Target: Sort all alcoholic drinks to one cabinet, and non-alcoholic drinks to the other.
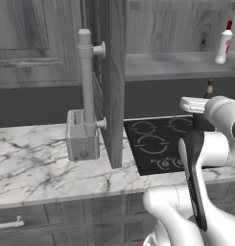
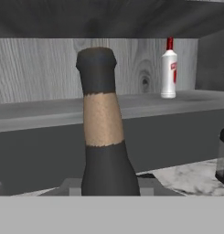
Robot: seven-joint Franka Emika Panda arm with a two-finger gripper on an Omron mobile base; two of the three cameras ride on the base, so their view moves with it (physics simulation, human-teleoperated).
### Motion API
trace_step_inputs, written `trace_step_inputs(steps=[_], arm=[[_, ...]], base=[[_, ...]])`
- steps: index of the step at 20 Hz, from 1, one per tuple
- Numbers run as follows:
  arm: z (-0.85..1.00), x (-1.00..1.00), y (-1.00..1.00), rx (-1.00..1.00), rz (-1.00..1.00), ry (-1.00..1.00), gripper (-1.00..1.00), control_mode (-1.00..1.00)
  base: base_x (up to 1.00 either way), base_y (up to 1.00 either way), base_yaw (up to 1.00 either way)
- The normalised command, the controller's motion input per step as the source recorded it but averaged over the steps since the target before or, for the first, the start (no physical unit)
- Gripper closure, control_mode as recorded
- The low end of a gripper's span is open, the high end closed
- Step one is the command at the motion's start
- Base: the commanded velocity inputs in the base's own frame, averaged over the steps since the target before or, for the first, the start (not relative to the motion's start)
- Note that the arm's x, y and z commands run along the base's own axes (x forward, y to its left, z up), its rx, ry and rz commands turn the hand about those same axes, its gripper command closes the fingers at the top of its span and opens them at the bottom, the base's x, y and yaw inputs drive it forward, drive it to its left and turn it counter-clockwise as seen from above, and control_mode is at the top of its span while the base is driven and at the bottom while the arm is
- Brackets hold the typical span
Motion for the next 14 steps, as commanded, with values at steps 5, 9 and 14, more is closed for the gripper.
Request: trace_step_inputs(steps=[5,9,14], arm=[[0.00,0.00,0.00,0.00,0.00,0.00,1.00,1.00],[0.00,0.00,0.00,0.00,0.00,0.00,1.00,1.00],[0.00,0.00,0.00,0.00,0.00,0.00,1.00,1.00]], base=[[0.33,-0.04,-0.03],[0.33,-0.04,-0.03],[0.32,-0.04,-0.03]])
